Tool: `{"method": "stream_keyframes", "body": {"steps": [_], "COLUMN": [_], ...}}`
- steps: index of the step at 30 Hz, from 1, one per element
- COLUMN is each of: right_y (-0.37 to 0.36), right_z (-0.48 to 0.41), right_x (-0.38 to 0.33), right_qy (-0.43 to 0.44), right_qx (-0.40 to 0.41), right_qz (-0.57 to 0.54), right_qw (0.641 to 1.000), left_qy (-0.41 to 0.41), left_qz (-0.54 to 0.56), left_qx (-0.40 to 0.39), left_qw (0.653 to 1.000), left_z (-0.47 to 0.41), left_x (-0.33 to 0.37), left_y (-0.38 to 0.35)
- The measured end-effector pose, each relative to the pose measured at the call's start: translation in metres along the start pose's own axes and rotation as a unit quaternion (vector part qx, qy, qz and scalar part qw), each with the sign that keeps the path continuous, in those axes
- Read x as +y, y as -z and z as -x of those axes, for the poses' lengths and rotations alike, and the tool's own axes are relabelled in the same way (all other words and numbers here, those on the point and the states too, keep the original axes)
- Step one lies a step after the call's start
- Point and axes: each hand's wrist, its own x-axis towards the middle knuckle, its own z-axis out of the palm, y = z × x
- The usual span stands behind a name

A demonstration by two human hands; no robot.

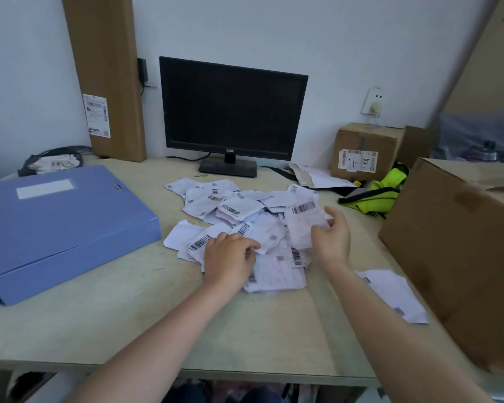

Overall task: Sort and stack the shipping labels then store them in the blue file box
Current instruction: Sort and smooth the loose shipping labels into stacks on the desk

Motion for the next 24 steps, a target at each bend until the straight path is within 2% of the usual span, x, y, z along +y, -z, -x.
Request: {"method": "stream_keyframes", "body": {"steps": [4,7,9,12,14,17,19,20,22,23,24], "right_y": [0.000,-0.001,-0.001,-0.006,-0.012,-0.019,-0.021,-0.021,-0.021,-0.021,-0.021], "right_z": [0.003,0.008,0.012,0.016,0.021,0.029,0.032,0.033,0.035,0.036,0.038], "right_x": [-0.014,-0.025,-0.033,-0.042,-0.045,-0.048,-0.048,-0.048,-0.047,-0.047,-0.047], "right_qy": [-0.009,-0.057,-0.102,-0.161,-0.201,-0.222,-0.196,-0.175,-0.141,-0.132,-0.128], "right_qx": [-0.012,-0.032,-0.078,-0.176,-0.221,-0.242,-0.234,-0.223,-0.196,-0.189,-0.188], "right_qz": [-0.091,-0.169,-0.197,-0.198,-0.212,-0.269,-0.293,-0.286,-0.255,-0.241,-0.231], "right_qw": [0.996,0.983,0.972,0.951,0.931,0.905,0.906,0.915,0.936,0.943,0.946], "left_qy": [0.005,0.010,-0.007,-0.039,-0.029,0.000,0.028,0.053,0.123,0.157,0.177], "left_qz": [0.068,0.108,0.152,0.247,0.291,0.319,0.352,0.387,0.494,0.536,0.553], "left_qx": [0.067,0.172,0.208,0.176,0.158,0.141,0.117,0.110,0.092,0.066,0.033], "left_qw": [0.995,0.979,0.966,0.952,0.943,0.937,0.928,0.914,0.855,0.827,0.813], "left_z": [-0.009,-0.013,-0.015,-0.012,-0.007,-0.001,0.004,0.005,0.008,0.009,0.008], "left_x": [0.000,-0.001,-0.002,0.000,0.004,0.008,0.008,0.009,0.015,0.018,0.020], "left_y": [0.005,0.013,0.021,0.030,0.035,0.040,0.042,0.043,0.051,0.055,0.056]}}
